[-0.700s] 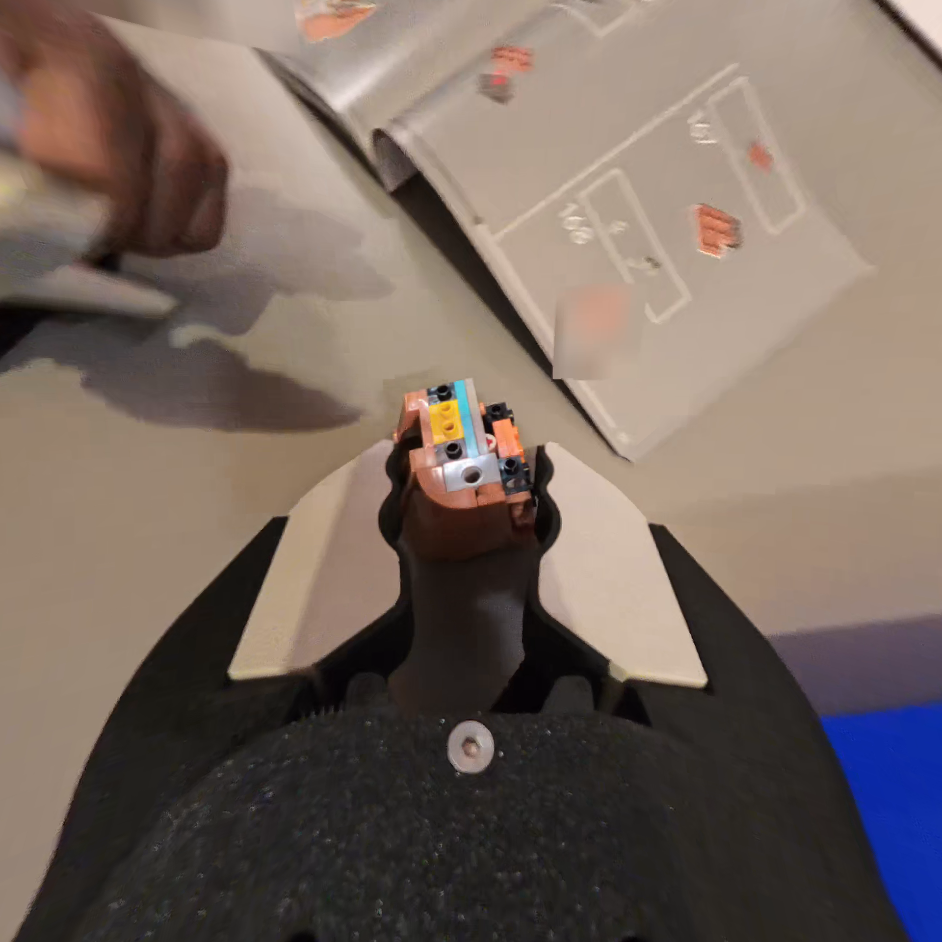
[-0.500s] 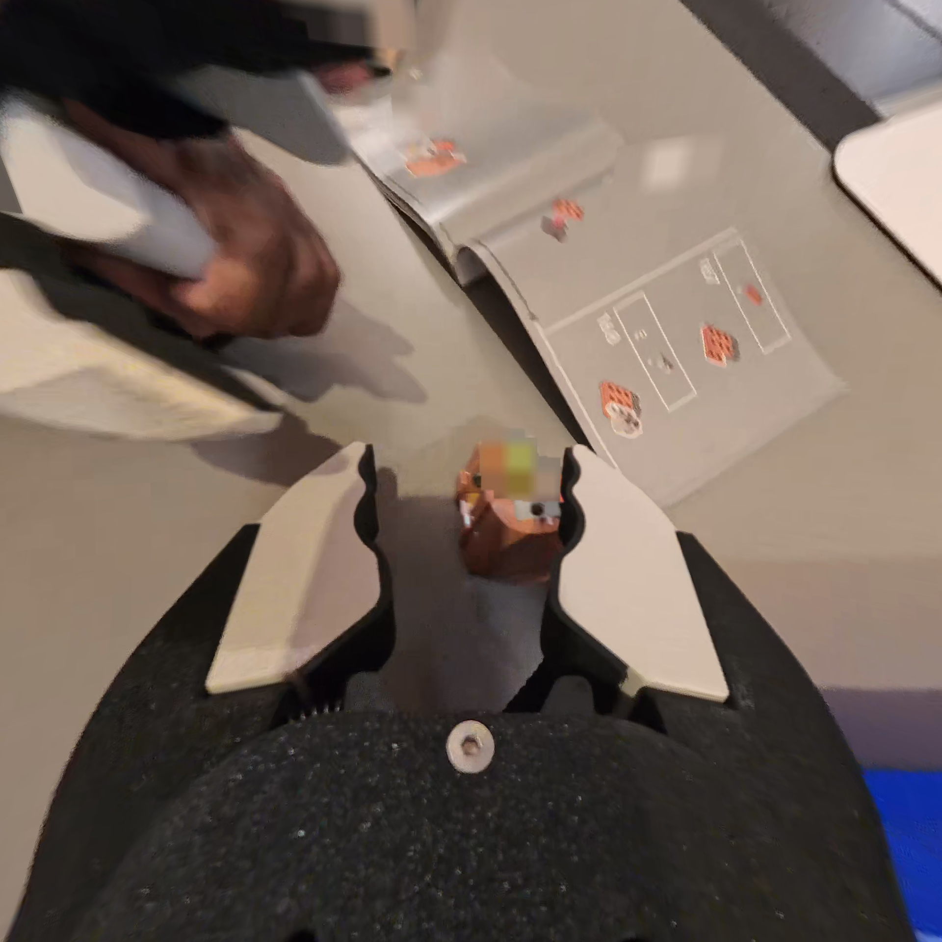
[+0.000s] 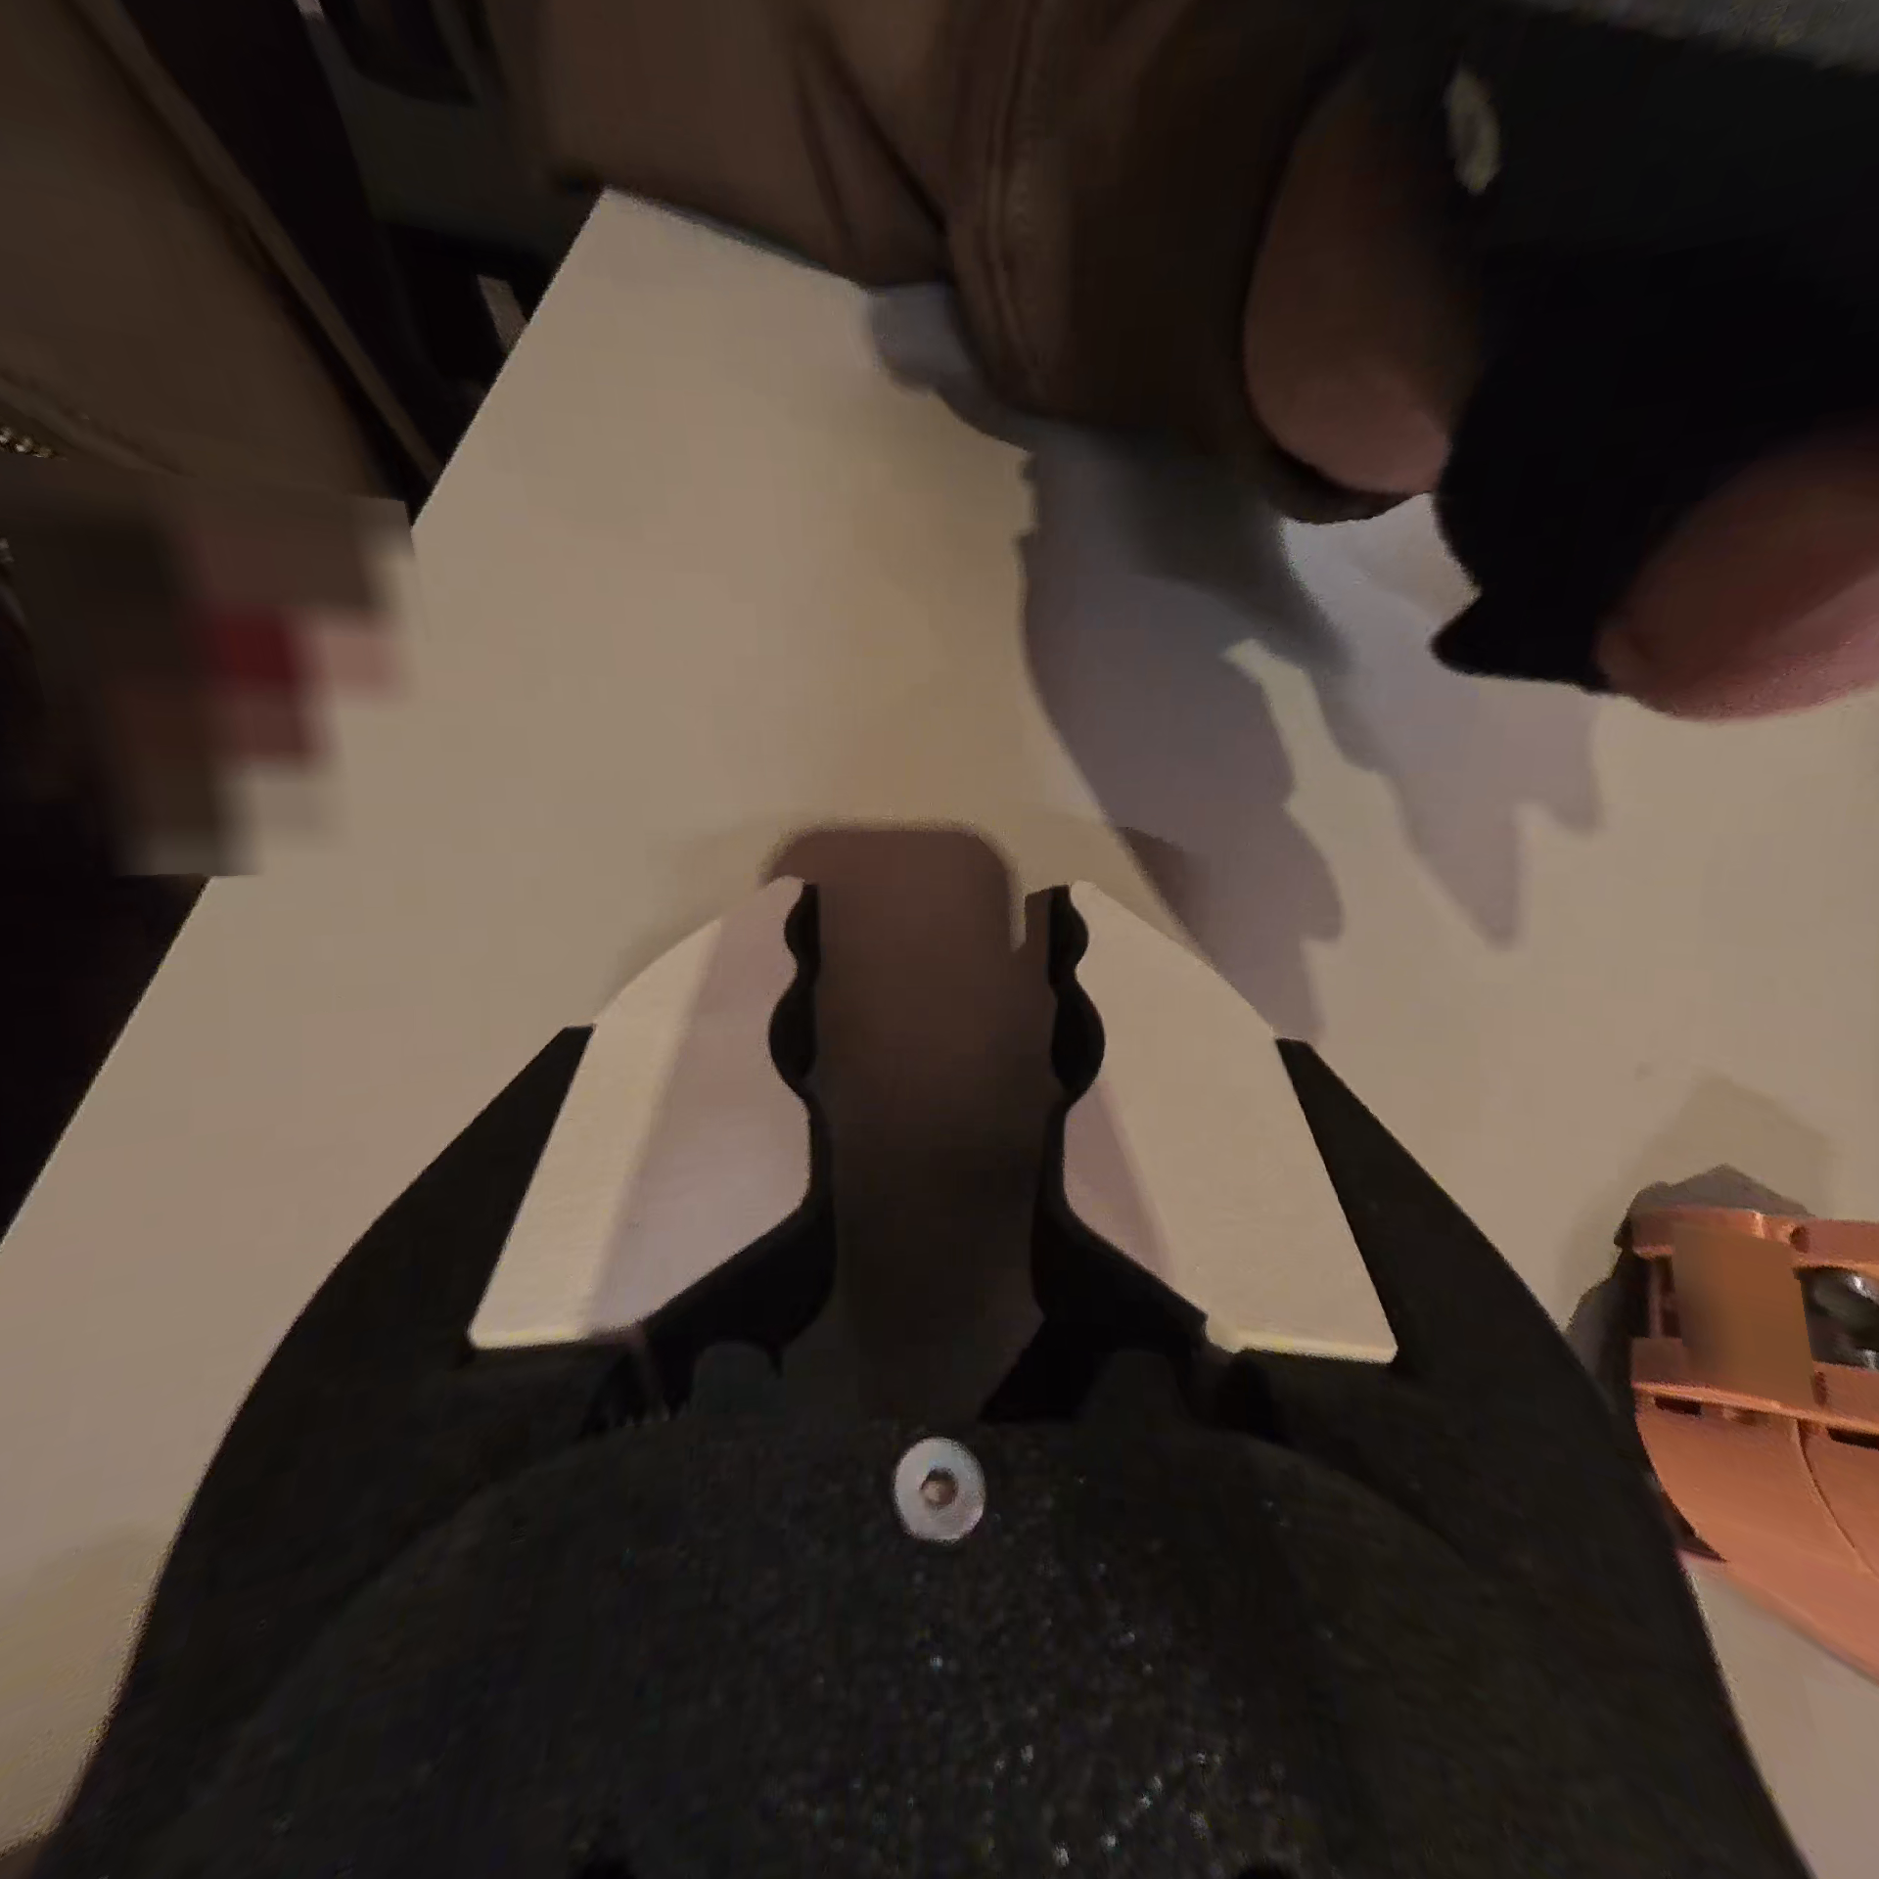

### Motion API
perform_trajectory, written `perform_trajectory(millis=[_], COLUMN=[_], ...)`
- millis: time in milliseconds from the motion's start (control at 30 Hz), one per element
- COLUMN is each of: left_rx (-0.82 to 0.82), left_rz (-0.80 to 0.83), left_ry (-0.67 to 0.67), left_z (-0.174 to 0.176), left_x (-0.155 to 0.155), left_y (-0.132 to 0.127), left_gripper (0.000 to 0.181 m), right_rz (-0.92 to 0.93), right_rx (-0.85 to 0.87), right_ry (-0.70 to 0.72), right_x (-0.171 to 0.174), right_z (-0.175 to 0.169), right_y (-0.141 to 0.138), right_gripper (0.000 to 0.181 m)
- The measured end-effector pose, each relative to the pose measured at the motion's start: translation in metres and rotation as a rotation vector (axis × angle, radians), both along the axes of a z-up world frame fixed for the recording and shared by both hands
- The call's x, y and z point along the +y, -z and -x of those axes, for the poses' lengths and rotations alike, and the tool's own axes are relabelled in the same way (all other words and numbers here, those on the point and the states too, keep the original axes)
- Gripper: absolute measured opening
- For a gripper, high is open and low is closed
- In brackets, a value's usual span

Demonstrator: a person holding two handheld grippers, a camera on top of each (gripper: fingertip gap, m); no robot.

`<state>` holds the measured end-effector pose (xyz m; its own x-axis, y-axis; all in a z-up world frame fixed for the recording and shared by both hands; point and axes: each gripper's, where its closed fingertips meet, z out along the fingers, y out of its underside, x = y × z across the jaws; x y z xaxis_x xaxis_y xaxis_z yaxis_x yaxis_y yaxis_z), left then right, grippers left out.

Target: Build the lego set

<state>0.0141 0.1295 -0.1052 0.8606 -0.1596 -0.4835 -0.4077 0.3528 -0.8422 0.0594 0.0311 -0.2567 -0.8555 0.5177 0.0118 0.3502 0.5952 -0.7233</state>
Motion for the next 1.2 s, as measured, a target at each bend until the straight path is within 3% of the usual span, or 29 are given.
perform_trajectory(millis=[133, 233, 367, 500, 633, 800, 933, 1067, 1200], left_rx=[-0.026, -0.049, -0.069, -0.075, -0.077, -0.076, -0.079, -0.076, -0.077], left_rz=[0.000, -0.006, -0.004, -0.002, 0.004, 0.007, 0.006, 0.005, 0.008], left_ry=[-0.025, -0.046, -0.063, -0.071, -0.076, -0.081, -0.081, -0.086, -0.096], left_z=[0.009, 0.016, 0.022, 0.024, 0.025, 0.025, 0.025, 0.026, 0.029], left_x=[0.001, 0.001, 0.002, 0.003, 0.004, 0.005, 0.004, 0.004, 0.004], left_y=[-0.002, -0.005, -0.006, -0.006, -0.005, -0.004, -0.005, -0.006, -0.006], left_gripper=[0.039, 0.038, 0.038, 0.038, 0.038, 0.037, 0.037, 0.037, 0.037], right_rz=[0.090, 0.164, 0.242, 0.275, 0.194, -0.163, -0.449, -0.486, -0.461], right_rx=[0.038, 0.169, 0.440, 0.537, 0.417, 0.247, 0.023, -0.300, -0.532], right_ry=[0.044, 0.120, 0.403, 0.711, 0.832, 0.900, 0.916, 0.931, 0.962], right_x=[0.007, 0.031, 0.117, 0.211, 0.245, 0.279, 0.346, 0.393, 0.408], right_z=[0.003, 0.004, -0.005, -0.033, -0.049, -0.044, -0.035, -0.029, -0.026], right_y=[-0.021, -0.073, -0.162, -0.196, -0.166, -0.125, -0.104, -0.068, -0.032], right_gripper=[0.047, 0.049, 0.047, 0.046, 0.045, 0.042, 0.039, 0.039, 0.038])
